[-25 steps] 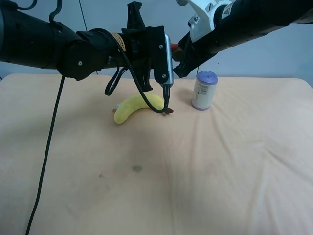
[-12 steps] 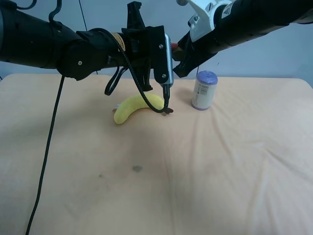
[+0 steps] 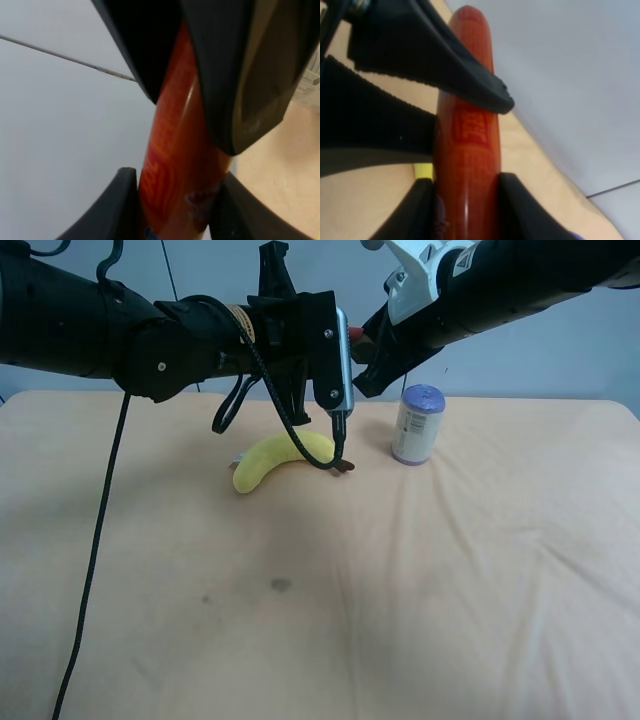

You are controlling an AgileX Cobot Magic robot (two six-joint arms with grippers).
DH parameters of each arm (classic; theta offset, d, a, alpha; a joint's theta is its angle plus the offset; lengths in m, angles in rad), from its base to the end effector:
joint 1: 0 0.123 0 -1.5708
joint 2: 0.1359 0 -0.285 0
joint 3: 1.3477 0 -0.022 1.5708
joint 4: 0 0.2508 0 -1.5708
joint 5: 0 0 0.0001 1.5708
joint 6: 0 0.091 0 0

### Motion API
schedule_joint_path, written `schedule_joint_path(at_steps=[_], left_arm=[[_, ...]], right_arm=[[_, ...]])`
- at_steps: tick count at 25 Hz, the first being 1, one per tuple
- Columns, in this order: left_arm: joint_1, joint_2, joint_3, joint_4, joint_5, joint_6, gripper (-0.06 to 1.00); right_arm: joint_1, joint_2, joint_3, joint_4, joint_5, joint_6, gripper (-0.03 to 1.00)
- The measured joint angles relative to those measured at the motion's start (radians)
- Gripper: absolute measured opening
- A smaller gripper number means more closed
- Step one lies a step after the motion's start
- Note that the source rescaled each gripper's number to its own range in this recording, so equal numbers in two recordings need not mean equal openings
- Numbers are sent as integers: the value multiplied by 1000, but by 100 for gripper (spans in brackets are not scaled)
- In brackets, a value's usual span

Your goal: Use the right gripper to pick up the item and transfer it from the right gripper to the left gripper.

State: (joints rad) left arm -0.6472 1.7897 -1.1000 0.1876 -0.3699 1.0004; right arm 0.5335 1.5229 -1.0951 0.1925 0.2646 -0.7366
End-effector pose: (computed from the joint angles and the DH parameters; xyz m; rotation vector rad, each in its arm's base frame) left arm 0.3205 -0.2499 0.2447 1.4675 1.0764 0.3141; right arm 0.2936 0.1787 0.2924 -1.1444 1.8447 0.0445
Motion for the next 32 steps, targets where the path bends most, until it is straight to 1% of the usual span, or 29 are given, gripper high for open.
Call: schedule_joint_path(at_steps=[24, 25, 26, 28, 29, 30, 31, 32], left_arm=[[1, -3, 0, -1, 7, -1, 3], [1, -3, 0, -1, 7, -1, 3], [2, -3, 0, -3, 7, -1, 3], [2, -7, 0, -2, 4, 4, 1], [2, -7, 0, -2, 4, 5, 1], [2, -11, 1, 0, 6, 7, 1], [2, -12, 1, 0, 5, 7, 1], [3, -13, 2, 0, 5, 7, 1]], right_arm=[[0, 0, 0, 46, -4, -20, 0], [0, 0, 0, 51, -3, -21, 4], [-2, 0, 0, 61, 2, -16, 13], [-4, 0, 0, 80, 15, 0, 46], [-5, 0, 0, 84, 19, 7, 67], [-9, 0, 0, 87, 15, 19, 79], [-14, 0, 0, 91, 4, 30, 87], [-15, 0, 0, 91, -1, 35, 91]])
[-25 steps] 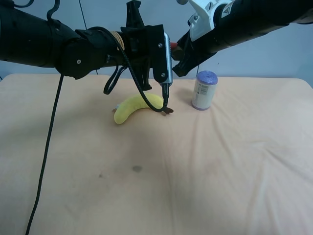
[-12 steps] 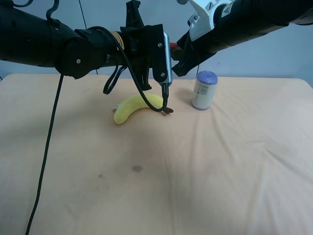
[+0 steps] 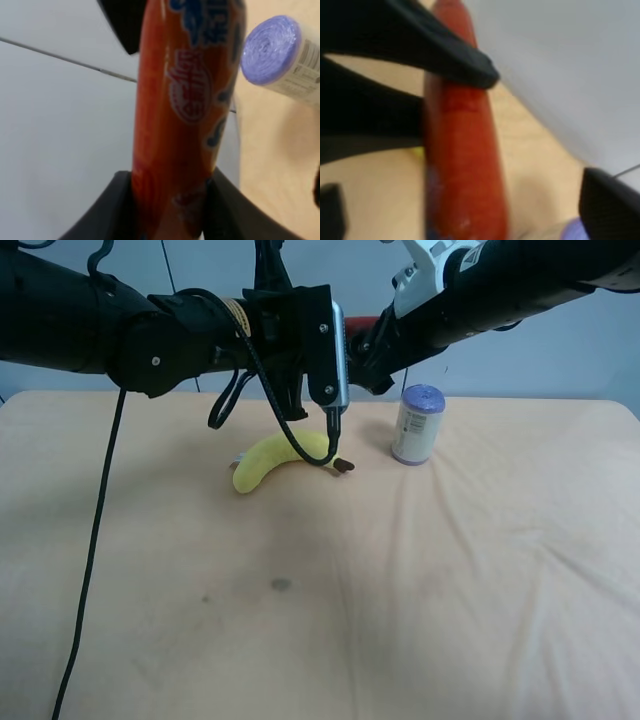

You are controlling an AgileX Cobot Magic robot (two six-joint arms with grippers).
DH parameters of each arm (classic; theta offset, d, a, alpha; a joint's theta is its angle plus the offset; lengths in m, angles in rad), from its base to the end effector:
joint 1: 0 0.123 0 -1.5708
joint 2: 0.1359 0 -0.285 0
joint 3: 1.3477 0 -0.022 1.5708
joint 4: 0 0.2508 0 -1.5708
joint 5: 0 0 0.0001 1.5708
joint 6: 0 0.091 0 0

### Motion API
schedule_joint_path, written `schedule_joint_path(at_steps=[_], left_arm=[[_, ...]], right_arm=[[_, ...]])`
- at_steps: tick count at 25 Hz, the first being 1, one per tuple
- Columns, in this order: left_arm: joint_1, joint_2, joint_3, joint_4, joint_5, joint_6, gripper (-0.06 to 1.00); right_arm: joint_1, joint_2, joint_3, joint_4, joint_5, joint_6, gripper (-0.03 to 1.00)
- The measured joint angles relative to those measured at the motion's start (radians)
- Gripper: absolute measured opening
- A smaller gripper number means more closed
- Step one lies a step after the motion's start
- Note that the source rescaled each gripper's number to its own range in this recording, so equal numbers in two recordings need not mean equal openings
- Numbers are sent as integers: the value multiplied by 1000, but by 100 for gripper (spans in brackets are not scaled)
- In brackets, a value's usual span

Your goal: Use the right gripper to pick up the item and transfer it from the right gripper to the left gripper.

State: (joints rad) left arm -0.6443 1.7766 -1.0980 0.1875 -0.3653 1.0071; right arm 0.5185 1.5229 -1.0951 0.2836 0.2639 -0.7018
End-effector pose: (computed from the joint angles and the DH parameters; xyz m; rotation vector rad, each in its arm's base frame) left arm 0.3196 -0.2477 0.2490 1.4646 1.0702 0.3232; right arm 0.2954 0.1762 0.2929 -1.0242 1.9090 0.1314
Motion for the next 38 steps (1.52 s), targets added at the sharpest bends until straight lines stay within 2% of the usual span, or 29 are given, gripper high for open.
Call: schedule_joint_path(at_steps=[2, 8, 13, 15, 17, 21, 24, 27, 32, 38], left_arm=[[0, -1, 1, 0, 0, 0, 1], [-1, -5, 1, 1, -17, -4, 1], [-19, -22, 0, 17, -60, -1, 1], [-19, -17, -1, 14, -51, 14, 1], [-14, -16, -1, -5, -39, 32, 1], [-12, -26, -2, -95, -20, 83, 0], [-11, -49, -2, -133, -16, 121, 0], [-11, -73, -2, -140, -15, 131, 0], [-11, -89, -2, -144, -8, 132, 0], [-11, -90, -2, -144, -1, 134, 0]], right_arm=[[-2, 0, 0, 0, -2, 3, 95], [-4, -35, 1, -4, 39, 64, 98], [-7, -136, 3, -2, 123, 116, 98], [-1, -199, 3, 6, 187, 130, 98], [0, -249, 2, 6, 235, 146, 99], [19, -341, 1, 55, 348, 197, 100], [19, -401, 0, 39, 412, 253, 100], [19, -459, 0, -27, 484, 331, 100], [19, -557, 0, -212, 617, 505, 100], [19, -677, 0, -344, 792, 640, 100]])
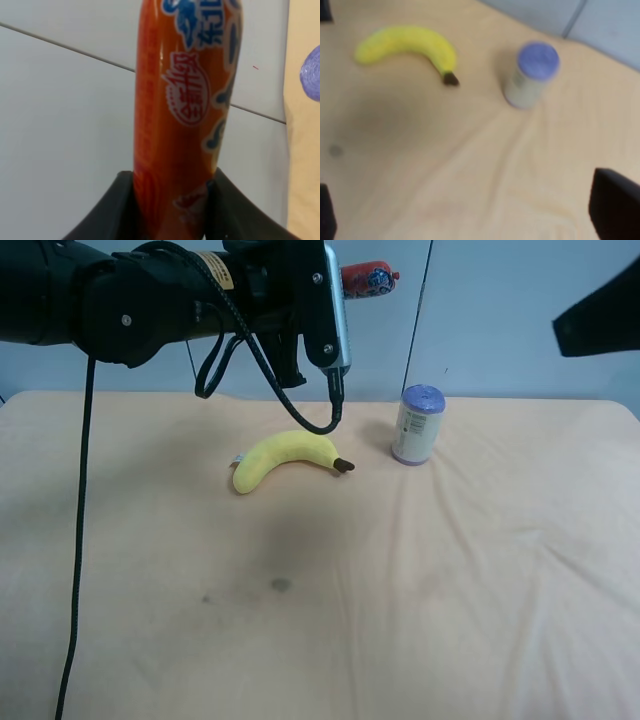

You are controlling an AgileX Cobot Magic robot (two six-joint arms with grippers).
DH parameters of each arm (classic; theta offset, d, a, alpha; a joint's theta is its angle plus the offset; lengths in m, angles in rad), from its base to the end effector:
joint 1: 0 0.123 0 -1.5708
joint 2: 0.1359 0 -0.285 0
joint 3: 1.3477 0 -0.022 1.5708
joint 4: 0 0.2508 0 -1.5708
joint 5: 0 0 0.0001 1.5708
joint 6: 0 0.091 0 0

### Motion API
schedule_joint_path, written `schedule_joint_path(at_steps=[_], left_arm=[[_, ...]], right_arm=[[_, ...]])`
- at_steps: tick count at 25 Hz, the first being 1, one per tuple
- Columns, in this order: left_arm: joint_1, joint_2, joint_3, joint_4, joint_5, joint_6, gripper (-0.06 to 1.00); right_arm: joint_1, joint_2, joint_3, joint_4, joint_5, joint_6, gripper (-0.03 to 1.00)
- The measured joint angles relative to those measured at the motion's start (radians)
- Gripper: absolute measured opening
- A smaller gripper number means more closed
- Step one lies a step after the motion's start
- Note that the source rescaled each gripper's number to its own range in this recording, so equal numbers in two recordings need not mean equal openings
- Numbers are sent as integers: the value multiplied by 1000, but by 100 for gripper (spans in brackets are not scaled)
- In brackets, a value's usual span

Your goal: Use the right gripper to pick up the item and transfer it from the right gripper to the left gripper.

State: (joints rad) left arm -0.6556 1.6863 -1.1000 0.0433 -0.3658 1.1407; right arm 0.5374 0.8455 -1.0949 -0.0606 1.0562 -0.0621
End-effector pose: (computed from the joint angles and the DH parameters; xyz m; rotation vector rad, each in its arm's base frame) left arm 0.3097 -0.2400 0.2861 1.3728 1.0343 0.3776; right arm 0.1222 0.0672 0.4036 -0.6839 2.1900 0.1709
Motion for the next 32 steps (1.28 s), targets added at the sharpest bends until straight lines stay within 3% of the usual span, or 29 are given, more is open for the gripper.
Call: schedule_joint_path(at_steps=[4, 9, 17, 22, 32], left_arm=[[0, 0, 0, 0, 0, 0, 0], [0, 0, 0, 0, 0, 0, 0], [0, 0, 0, 0, 0, 0, 0], [0, 0, 0, 0, 0, 0, 0], [0, 0, 0, -52, 0, 12, 0]], right_arm=[[0, -85, 3, -52, 109, 62, 100], [0, -238, 87, -57, 151, 96, 100], [0, -525, 283, -28, 119, 136, 100], [0, -667, 390, -8, 94, 91, 100], [0, -740, 525, 13, 58, 35, 100]])
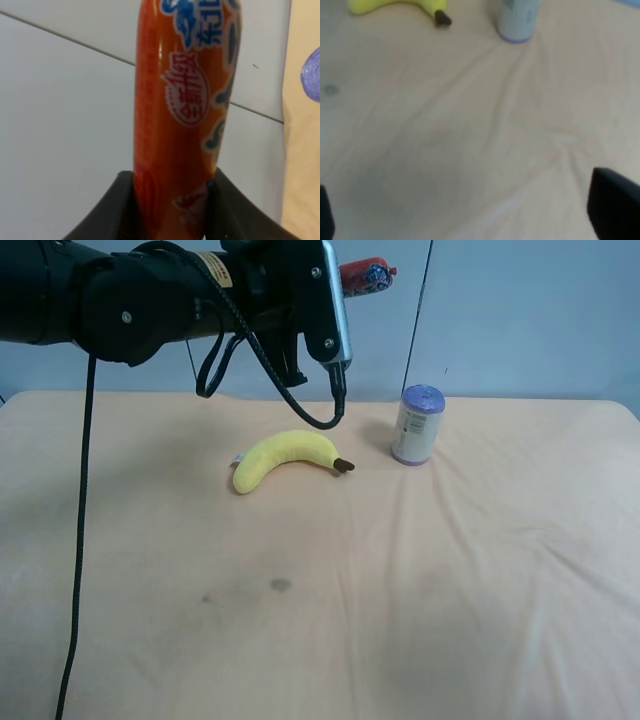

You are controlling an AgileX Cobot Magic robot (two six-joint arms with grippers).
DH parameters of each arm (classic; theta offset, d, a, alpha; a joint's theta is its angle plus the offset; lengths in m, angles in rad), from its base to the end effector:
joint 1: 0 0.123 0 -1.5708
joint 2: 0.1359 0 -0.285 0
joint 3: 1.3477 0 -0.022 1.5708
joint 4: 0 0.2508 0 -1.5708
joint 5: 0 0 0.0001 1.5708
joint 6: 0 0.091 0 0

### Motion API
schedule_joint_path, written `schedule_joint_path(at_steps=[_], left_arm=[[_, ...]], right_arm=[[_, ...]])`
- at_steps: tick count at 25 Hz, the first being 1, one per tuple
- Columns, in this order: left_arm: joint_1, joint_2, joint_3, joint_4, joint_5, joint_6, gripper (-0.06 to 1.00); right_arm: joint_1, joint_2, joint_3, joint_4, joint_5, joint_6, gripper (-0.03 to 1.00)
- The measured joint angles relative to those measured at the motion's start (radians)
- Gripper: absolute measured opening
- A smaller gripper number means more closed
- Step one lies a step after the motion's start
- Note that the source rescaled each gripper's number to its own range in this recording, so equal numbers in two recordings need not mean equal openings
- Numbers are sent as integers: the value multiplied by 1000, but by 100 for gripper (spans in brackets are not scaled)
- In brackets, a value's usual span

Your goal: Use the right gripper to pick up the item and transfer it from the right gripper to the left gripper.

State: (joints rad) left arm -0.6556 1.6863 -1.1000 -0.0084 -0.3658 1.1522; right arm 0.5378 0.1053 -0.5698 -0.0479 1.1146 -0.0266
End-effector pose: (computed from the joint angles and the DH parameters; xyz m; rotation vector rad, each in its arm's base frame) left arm 0.3107 -0.2386 0.2861 1.3441 1.0695 0.3661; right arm 0.0039 -0.0023 0.2927 -0.5939 2.0584 0.2420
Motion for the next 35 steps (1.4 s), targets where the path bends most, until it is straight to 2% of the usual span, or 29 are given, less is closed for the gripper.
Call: schedule_joint_path(at_steps=[6, 13, 26, 31, 35], left_arm=[[0, 0, 0, -5, 0, 27, 0], [0, 0, 0, -5, 2, 30, 0], [0, -1, 0, -10, 19, 30, 0], [0, -30, 0, -88, 83, 30, 0], [0, -98, 0, -192, 156, 30, 0]], right_arm=[[0, 0, 0, 3, -10, -13, 93], [-19, -5, 0, 4, -11, -14, 92], [-416, -109, 0, 2, -14, -14, 92], [-575, -109, 0, 2, -14, -14, 92], [-605, -109, 0, 1, -14, -14, 92]])
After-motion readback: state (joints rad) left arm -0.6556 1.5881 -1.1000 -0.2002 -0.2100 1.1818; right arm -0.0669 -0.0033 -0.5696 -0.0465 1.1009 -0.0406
